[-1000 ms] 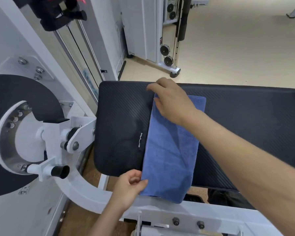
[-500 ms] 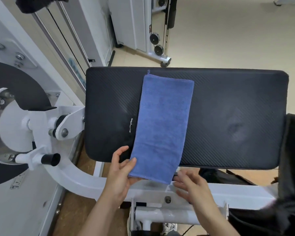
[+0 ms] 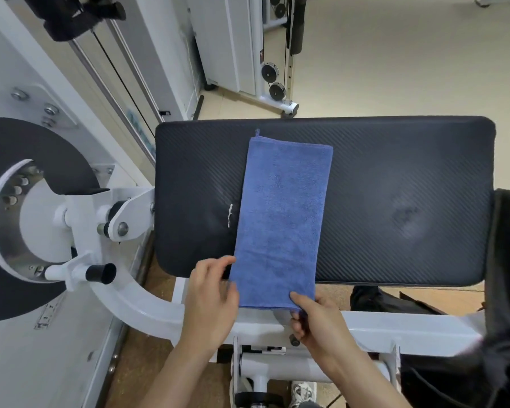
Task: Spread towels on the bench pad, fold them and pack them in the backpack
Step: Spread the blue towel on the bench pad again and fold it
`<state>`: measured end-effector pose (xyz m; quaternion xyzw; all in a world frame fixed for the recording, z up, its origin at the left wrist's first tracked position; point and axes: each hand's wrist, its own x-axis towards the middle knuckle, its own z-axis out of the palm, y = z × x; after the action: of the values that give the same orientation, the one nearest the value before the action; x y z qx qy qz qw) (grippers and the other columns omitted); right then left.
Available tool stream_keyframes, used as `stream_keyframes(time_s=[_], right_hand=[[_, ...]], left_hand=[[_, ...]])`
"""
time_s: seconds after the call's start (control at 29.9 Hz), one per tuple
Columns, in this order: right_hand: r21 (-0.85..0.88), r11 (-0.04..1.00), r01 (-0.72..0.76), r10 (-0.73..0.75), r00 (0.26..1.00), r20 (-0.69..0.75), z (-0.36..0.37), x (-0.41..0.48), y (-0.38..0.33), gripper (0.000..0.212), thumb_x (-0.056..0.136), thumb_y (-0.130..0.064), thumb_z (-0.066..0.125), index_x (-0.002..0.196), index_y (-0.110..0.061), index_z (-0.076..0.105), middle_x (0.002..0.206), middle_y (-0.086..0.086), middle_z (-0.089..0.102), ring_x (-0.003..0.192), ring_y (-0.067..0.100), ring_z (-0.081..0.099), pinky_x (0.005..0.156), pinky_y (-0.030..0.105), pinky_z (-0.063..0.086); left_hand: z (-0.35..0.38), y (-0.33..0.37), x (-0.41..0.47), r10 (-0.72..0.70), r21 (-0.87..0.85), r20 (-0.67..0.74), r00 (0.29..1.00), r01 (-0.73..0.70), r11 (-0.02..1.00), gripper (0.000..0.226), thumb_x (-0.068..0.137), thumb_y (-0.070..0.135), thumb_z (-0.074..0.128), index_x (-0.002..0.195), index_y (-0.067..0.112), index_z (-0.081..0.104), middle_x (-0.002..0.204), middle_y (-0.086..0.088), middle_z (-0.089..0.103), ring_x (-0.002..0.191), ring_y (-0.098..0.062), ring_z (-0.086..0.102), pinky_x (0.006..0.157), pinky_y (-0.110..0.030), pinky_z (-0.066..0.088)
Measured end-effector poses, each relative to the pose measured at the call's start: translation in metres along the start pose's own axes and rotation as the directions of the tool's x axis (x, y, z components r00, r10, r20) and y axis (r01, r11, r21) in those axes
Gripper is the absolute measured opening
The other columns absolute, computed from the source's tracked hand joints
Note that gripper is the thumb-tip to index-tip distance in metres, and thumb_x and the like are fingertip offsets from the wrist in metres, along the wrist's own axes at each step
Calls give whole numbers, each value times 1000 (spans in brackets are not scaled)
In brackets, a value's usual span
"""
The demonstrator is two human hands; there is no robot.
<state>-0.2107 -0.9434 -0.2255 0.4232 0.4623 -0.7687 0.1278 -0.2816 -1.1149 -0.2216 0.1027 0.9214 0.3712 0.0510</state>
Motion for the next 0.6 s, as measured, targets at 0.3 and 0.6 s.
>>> stream_keyframes(time_s=[0.3,0.6], right_hand=[[-337,934,120,-160,983,-92,-3,-8,-18,8,86,-15,59,92,-13,54,63,-1,56,53,15,50,51,26,38],[-755,-153,637,-608,542,580,-11,31,-53,26,87,-16,55,112,-17,63,102,-2,54,84,18,56,67,28,44]], left_hand=[[40,1,12,498,430,364,787,-616,660,49,79,23,48,127,24,59,130,1,61,125,-17,44,103,-38,31],[27,26,11,340,379,597,726,-630,678,19,88,29,53,103,24,62,100,5,65,93,-19,61,76,-35,51]])
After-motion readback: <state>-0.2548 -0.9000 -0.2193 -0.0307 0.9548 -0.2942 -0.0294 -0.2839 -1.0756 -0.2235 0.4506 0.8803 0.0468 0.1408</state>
